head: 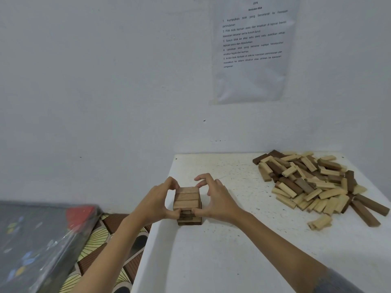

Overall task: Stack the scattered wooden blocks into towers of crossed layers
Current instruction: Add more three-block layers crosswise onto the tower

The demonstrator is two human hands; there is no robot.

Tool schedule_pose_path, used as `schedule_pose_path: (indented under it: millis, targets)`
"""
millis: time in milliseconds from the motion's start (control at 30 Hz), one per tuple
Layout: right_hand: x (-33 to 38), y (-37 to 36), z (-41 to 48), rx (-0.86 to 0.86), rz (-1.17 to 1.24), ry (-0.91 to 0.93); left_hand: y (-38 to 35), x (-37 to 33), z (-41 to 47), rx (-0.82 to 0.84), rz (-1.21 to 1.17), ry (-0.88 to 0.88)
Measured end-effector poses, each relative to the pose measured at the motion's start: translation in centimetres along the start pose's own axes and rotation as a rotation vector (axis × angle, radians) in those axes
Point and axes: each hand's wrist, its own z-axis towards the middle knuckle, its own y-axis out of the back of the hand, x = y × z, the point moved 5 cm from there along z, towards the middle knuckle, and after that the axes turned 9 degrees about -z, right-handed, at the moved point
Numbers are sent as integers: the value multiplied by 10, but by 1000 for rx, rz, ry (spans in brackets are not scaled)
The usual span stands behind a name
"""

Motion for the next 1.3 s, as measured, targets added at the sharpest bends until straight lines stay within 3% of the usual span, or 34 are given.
schedule_pose_path:
  millis: [467, 833, 1033, 1300]
  targets:
    - [0, -3, -7, 11, 69, 0, -5, 8, -4, 5, -104, 16]
    - [-5, -6, -20, 63, 75, 36, -1, 12, -17, -89, -203, 12]
    - [-17, -21, -27, 77, 191, -146, -17, 21, -34, -145, -443, 213]
    - [-3, -36, -23, 110, -3, -135, -38, 20, -32, -24, -544, 309]
